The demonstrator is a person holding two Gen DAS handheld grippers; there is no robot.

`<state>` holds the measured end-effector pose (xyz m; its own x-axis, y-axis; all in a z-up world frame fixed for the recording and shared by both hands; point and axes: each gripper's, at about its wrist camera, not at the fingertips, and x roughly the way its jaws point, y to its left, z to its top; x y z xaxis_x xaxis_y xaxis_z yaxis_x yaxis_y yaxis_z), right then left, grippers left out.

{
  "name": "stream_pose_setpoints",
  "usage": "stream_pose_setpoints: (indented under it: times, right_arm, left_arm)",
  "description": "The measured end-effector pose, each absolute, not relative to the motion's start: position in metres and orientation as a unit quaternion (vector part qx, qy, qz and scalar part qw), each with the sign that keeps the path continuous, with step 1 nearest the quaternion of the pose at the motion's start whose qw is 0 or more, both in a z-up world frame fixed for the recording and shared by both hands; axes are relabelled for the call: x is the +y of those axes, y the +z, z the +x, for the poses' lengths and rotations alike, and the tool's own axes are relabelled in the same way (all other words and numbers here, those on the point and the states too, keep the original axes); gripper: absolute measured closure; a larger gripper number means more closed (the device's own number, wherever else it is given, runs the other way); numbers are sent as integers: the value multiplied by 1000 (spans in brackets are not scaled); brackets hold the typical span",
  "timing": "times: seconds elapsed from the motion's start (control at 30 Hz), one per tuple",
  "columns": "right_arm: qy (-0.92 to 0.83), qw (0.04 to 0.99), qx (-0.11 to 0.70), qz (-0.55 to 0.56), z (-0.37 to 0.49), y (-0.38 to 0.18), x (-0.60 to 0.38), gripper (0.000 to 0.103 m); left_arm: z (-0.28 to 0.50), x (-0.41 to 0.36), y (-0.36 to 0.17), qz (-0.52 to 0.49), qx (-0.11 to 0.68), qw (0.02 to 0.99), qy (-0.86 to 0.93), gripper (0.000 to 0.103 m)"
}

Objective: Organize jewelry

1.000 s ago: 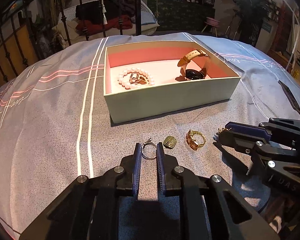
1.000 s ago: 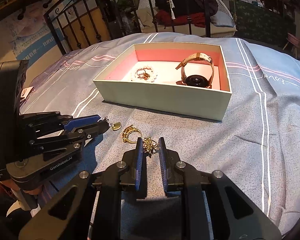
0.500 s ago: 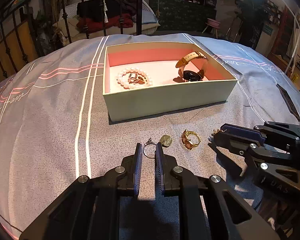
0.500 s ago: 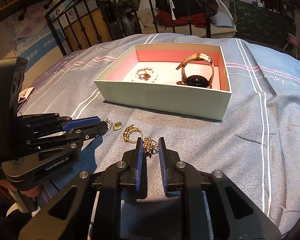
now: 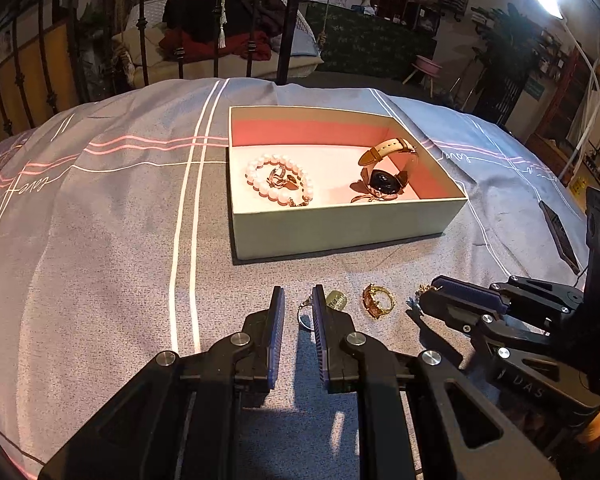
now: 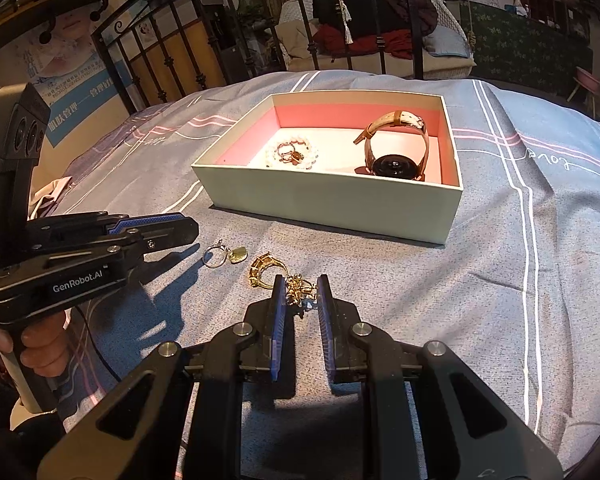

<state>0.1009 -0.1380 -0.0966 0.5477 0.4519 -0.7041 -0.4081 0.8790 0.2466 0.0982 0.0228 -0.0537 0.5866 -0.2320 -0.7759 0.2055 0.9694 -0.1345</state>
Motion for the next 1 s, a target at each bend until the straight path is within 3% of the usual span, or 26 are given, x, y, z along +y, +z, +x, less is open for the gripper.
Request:
stream_pose_setpoints:
  times: [0.27,0.63,1.0]
  right_arm:
    - [246,889,384,25,110,-79,-138,86]
    - [193,927,321,-12,173,-27,-126,86]
    - [167,922,345,-43,196,-47,-120,86]
  left_arm:
    - [110,25,-39,-40,432,892,-129,89]
    - [184,-1,3,-27,405,908,-106,89]
    - [215,-8,-21,-17,438,895,-84,89]
